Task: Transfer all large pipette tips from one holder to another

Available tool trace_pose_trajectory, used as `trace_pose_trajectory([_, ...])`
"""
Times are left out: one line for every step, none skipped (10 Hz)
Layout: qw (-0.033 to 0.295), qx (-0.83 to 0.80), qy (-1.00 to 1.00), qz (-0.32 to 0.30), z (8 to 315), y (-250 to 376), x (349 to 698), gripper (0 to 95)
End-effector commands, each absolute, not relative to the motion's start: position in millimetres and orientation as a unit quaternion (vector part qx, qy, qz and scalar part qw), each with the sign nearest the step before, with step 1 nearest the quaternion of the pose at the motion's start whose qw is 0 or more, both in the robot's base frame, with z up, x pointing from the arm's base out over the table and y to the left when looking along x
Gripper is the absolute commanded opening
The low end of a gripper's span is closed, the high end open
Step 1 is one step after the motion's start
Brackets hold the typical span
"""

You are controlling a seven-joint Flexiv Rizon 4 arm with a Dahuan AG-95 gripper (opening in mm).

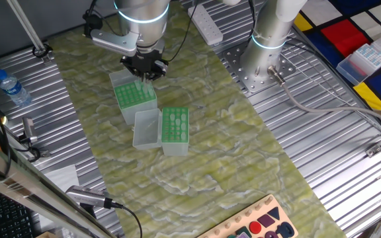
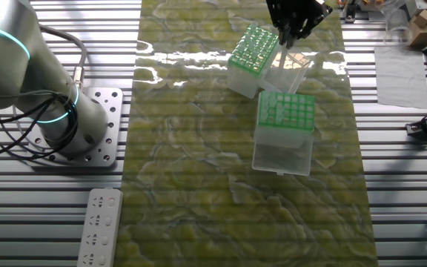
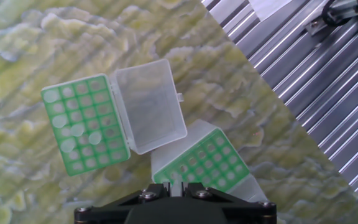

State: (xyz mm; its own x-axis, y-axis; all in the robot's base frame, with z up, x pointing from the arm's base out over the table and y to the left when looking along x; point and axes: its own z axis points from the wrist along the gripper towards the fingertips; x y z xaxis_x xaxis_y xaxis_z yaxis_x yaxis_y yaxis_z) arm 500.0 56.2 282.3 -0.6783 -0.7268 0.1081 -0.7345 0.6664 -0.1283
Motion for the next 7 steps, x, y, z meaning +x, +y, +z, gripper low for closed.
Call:
trace_pose_trajectory([0.023, 0.401, -0.912, 0.081, 281.6, 55.8, 499.5, 0.0])
trace_pose_trajectory([0.023, 0.401, -0.912, 0.081, 280.9, 55.2, 498.6, 0.0])
trace_pose_trajectory([0.022, 0.402, -0.912, 0.080, 280.5, 54.9, 498.2, 0.0])
trace_pose_trajectory([0.021, 0.403, -0.912, 0.079, 279.8, 54.4, 497.7, 0.0])
trace_pose_trajectory([0.019, 0.403, -0.911, 0.078, 278.4, 54.1, 497.3, 0.0])
trace_pose_trajectory([0.018, 0.404, -0.911, 0.077, 277.3, 53.8, 496.9, 0.0])
trace_pose_trajectory([0.016, 0.404, -0.911, 0.074, 275.4, 53.4, 496.5, 0.0])
